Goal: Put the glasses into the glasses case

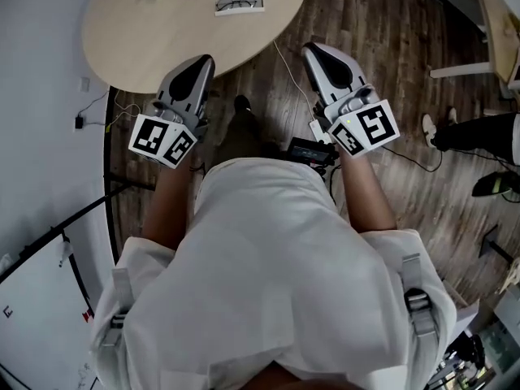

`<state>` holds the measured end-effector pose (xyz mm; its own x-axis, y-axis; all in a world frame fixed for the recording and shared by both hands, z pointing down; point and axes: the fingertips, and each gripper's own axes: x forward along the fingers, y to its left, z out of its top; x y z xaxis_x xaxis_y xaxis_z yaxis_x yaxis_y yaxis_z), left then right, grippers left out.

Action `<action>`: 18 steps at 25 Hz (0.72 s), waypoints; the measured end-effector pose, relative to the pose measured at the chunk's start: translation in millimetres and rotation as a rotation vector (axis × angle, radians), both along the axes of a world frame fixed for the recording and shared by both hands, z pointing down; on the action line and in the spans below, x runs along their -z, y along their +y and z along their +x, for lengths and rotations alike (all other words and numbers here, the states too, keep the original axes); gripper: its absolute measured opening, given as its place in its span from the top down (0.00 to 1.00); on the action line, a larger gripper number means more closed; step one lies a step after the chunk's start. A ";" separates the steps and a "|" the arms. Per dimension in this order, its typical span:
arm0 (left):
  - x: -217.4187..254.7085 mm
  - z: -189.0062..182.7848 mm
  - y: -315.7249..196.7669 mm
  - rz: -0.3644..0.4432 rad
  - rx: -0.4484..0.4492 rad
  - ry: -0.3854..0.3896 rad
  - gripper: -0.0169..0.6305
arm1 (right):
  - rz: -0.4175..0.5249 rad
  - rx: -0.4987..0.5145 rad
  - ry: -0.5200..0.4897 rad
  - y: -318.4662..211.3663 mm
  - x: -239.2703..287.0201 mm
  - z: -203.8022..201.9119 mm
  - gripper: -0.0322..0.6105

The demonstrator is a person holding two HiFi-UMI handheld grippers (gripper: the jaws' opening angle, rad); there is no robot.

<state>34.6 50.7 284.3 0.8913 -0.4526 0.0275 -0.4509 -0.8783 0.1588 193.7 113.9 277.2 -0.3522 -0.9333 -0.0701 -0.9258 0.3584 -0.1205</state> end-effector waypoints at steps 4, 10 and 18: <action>-2.0 -6.9 36.8 -0.006 0.007 -0.020 0.96 | -0.032 -0.015 -0.049 29.2 -12.7 -7.7 0.91; -8.5 -22.1 63.0 -0.002 0.016 -0.022 0.96 | -0.035 -0.042 -0.039 53.0 -14.8 -25.9 0.91; -7.2 -35.3 76.1 0.015 0.030 -0.013 0.96 | -0.083 -0.074 -0.024 75.1 -21.9 -41.8 0.91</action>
